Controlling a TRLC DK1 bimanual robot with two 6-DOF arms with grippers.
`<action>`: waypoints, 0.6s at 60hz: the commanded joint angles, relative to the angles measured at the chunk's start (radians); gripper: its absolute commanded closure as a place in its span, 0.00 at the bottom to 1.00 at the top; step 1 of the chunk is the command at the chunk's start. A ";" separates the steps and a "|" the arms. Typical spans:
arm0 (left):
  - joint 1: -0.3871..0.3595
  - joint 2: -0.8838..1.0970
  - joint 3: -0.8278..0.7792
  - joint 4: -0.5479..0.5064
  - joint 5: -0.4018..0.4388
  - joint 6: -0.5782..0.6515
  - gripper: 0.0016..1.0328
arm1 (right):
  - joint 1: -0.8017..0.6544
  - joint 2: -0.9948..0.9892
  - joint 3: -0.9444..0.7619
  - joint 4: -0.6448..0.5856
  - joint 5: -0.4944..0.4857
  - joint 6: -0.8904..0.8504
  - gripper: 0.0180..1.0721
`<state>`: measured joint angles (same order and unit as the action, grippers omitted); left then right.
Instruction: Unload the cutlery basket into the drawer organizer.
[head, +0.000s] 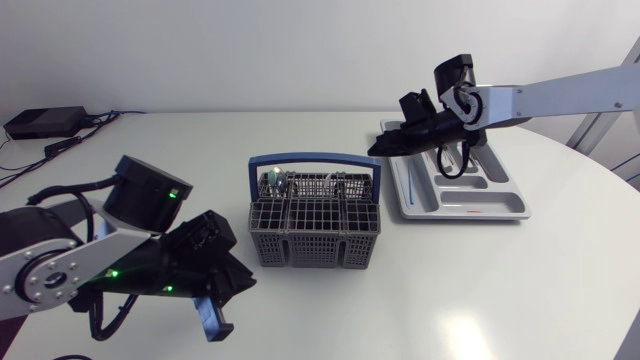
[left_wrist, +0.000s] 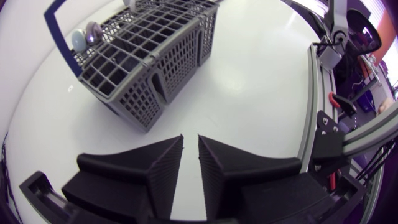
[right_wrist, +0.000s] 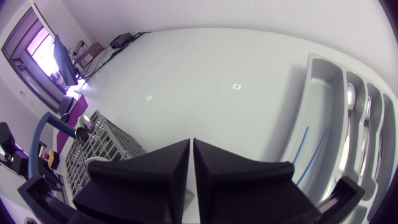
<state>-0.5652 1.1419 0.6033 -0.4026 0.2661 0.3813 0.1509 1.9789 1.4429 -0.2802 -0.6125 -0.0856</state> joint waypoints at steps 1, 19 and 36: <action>0.014 0.045 -0.034 0.001 0.032 0.080 0.83 | 0.015 0.057 0.028 -0.028 -0.016 0.009 0.93; 0.071 0.176 -0.028 0.171 0.114 0.156 0.84 | 0.035 0.098 0.085 -0.162 -0.039 -0.062 0.93; 0.153 0.289 0.036 0.297 0.111 0.160 0.84 | 0.035 0.035 -0.018 -0.203 -0.052 -0.132 0.94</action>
<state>-0.4416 1.4048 0.6014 -0.1326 0.3668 0.5179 0.1825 2.0468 1.4834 -0.4633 -0.6521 -0.1856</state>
